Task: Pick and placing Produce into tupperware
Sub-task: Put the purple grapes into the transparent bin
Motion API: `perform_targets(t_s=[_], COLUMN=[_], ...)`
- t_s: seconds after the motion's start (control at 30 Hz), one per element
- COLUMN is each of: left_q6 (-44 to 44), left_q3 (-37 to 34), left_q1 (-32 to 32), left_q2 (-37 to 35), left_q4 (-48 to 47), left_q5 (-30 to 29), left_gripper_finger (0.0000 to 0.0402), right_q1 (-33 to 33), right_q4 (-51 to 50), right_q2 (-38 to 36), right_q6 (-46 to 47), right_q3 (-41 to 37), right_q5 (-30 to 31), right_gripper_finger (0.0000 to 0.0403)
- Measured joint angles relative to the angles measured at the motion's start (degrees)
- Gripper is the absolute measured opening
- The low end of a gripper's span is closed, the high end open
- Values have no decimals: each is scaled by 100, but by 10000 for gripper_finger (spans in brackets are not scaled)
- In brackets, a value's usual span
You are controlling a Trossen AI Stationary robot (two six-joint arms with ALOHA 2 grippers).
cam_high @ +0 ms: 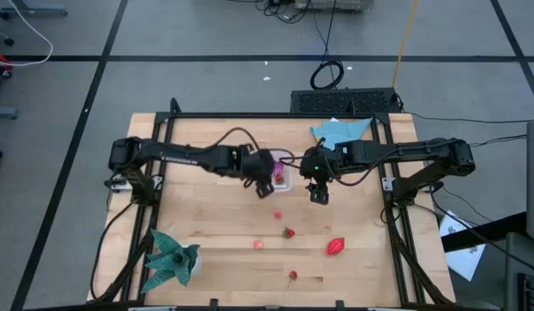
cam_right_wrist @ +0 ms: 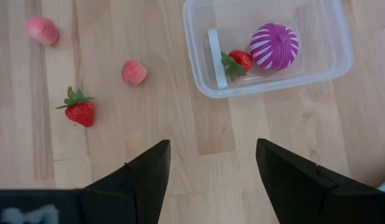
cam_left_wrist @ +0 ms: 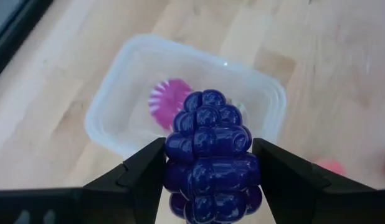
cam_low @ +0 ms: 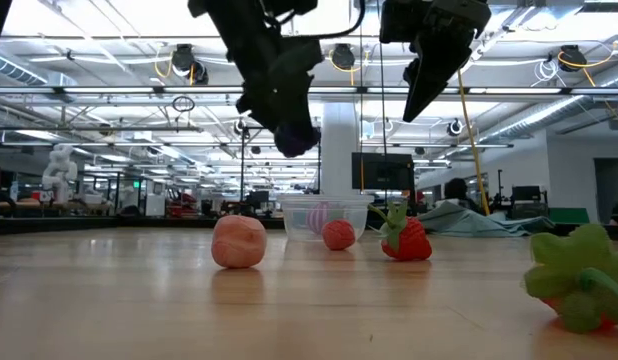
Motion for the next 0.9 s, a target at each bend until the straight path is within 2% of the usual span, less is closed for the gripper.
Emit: perform_targets(t_s=[0.27, 0.67, 0.9], left_q6=[250, 245, 184], left_q3=[-3, -5, 2], left_q1=[348, 500, 549], left_q2=[97, 882, 969], left_q4=[420, 555, 711], left_q5=[187, 460, 485], left_gripper_finger=[230, 230, 230], right_q1=[-15, -219, -379], right_q4=[12, 47, 30], right_q2=[0, 0, 0], right_q6=[-166, -341, -458], right_q3=[0, 2, 2], right_q5=[17, 26, 26], right_gripper_finger=[226, 226, 226])
